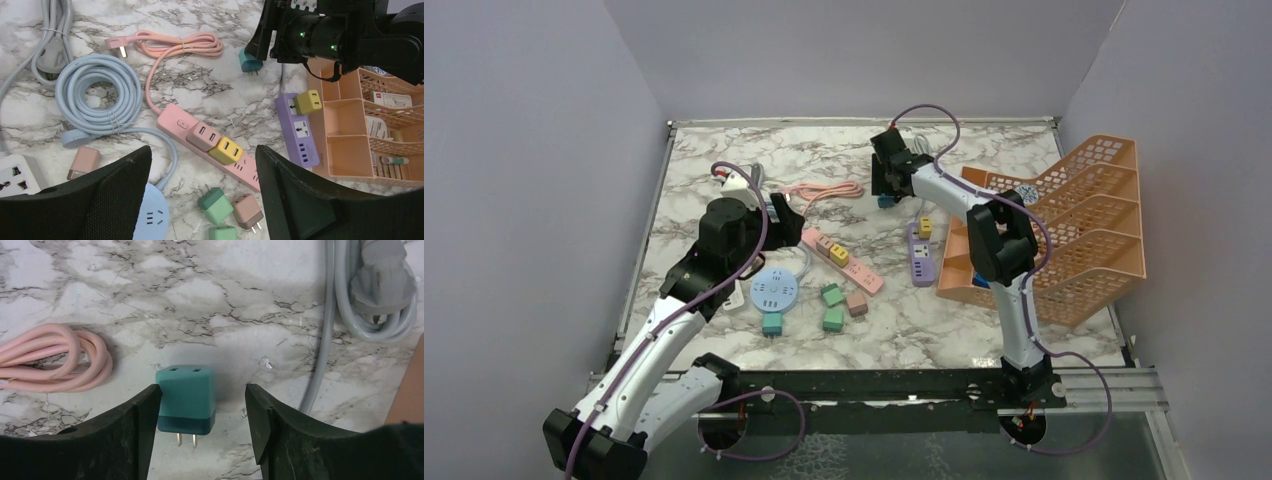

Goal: Insert the plug

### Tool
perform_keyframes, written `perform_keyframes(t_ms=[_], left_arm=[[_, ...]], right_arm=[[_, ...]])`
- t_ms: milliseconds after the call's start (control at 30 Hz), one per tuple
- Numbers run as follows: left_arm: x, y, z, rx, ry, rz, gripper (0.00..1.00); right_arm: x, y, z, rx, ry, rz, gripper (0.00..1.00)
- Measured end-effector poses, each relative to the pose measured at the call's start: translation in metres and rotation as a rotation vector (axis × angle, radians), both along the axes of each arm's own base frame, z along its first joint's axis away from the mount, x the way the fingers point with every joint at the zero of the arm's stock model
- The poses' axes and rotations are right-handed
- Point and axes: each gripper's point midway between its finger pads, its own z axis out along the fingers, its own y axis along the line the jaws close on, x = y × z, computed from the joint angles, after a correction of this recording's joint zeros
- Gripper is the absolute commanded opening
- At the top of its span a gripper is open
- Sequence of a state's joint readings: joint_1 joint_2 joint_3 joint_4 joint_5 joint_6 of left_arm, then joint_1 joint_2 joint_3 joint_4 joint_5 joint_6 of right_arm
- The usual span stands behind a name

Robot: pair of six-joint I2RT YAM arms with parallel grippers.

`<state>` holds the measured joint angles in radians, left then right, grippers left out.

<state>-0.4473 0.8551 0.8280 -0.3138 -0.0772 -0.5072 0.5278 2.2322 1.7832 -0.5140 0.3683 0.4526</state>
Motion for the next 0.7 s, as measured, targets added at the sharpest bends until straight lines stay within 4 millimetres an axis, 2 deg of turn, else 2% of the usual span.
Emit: perform_keyframes(t_ms=[200,267,433,600,700], left_arm=[[0.001,0.000,0.001,-0.003,-0.004,0.000,0.78],[0.001,0.000,0.001,-0.003,-0.006,0.000,0.78],[-0.001,0.000,0.005,-0.008,-0.016,0.000,0.78],[-0.004,0.002,0.013,-0.023,-0.040,0.001,0.78],[-0.005,0.002,0.015,-0.027,-0.047,0.001,0.78]], right_arm=[[0.002,0.011,-0.007,0.019,0.022,0.056,0.62],[0.001,0.012,-0.012,0.018,0.035,0.065,0.59],[-0.003,0.016,-0.026,0.024,0.070,0.090,0.39],[-0.006,0.023,-0.027,0.056,0.084,0.114,0.14],[-0.006,0.027,-0.026,0.081,0.087,0.131,0.07]])
